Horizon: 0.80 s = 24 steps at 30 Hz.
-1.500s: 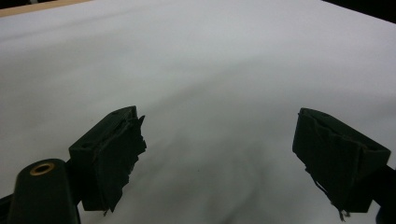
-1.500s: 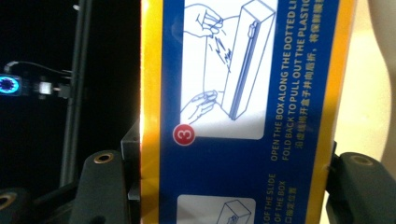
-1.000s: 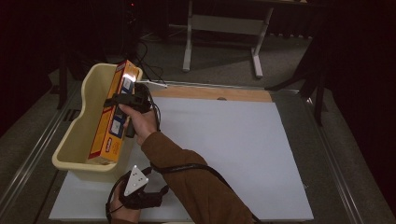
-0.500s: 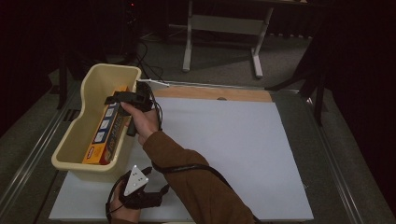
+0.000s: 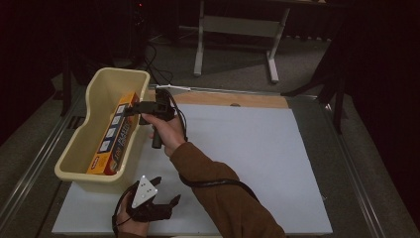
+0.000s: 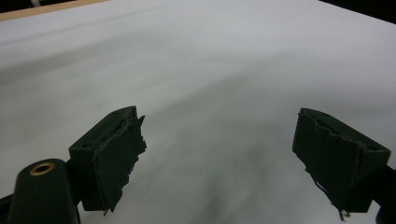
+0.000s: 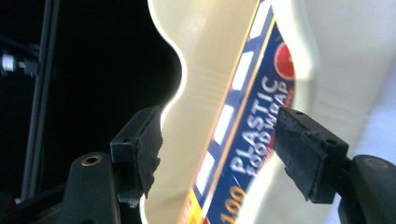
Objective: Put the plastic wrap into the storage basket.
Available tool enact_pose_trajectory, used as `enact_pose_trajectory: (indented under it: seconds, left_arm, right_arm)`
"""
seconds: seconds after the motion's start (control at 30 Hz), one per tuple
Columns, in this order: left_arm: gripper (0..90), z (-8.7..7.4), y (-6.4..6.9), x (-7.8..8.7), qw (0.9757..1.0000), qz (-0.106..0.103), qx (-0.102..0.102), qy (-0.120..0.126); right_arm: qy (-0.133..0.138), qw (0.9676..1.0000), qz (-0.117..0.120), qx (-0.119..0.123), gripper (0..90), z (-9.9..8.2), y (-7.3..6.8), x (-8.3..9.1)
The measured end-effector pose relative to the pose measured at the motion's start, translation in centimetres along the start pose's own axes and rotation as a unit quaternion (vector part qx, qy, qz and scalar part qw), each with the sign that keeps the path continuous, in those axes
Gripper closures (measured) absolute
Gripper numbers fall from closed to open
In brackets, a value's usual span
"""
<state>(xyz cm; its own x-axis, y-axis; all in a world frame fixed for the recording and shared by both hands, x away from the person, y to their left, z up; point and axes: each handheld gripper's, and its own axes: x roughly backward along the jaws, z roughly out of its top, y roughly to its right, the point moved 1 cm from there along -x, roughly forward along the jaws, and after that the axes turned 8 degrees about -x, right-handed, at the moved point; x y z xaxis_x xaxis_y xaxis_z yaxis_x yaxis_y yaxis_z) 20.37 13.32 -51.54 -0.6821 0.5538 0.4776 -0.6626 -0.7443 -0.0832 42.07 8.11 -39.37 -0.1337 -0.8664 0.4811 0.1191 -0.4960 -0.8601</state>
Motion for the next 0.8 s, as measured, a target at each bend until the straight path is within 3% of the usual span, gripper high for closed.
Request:
enact_pose_trajectory:
  seconds: [0.2, 0.33, 0.4, 0.5, 0.57, 0.63, 0.73, 0.8]
  left_arm:
    - [15.3, 0.0, 0.1, 0.1, 1.0, 0.005, -0.002, 0.0]
    - [15.3, 0.0, 0.1, 0.1, 1.0, 0.007, -0.003, -0.001]
    - [15.3, 0.0, 0.1, 0.1, 1.0, 0.009, -0.003, -0.001]
    - [15.4, 0.0, 0.0, 0.1, 1.0, 0.008, -0.003, -0.002]
    - [15.4, 0.0, 0.1, 0.1, 1.0, 0.008, -0.003, -0.002]
    - [15.3, 0.1, 0.1, 0.1, 1.0, 0.007, -0.004, -0.001]
    - [15.3, 0.1, 0.2, 0.0, 1.0, 0.007, -0.006, -0.002]
    - [15.3, 0.1, 0.1, -0.1, 1.0, 0.006, -0.006, -0.003]
  right_arm:
    - [-0.003, 0.9986, -0.015, 0.05, 34.6, -0.7, 0.8, 1.9]
    - [0.0, 0.9935, -0.035, 0.108, 34.7, -1.3, 0.9, 3.5]
    - [0.006, 0.9874, -0.046, 0.152, 34.5, -1.7, 0.9, 4.3]
    - [0.007, 0.9734, -0.058, 0.221, 34.4, -2.5, 1.2, 5.8]
    - [-0.006, 0.9697, -0.065, 0.235, 35.1, -2.9, 1.6, 6.7]
    - [-0.008, 0.9685, -0.065, 0.24, 35.0, -3.0, 1.8, 7.1]
    - [-0.007, 0.9582, -0.073, 0.277, 30.6, -3.5, 3.4, 8.8]
    - [-0.012, 0.9567, -0.076, 0.281, 30.6, -3.8, 4.3, 9.8]
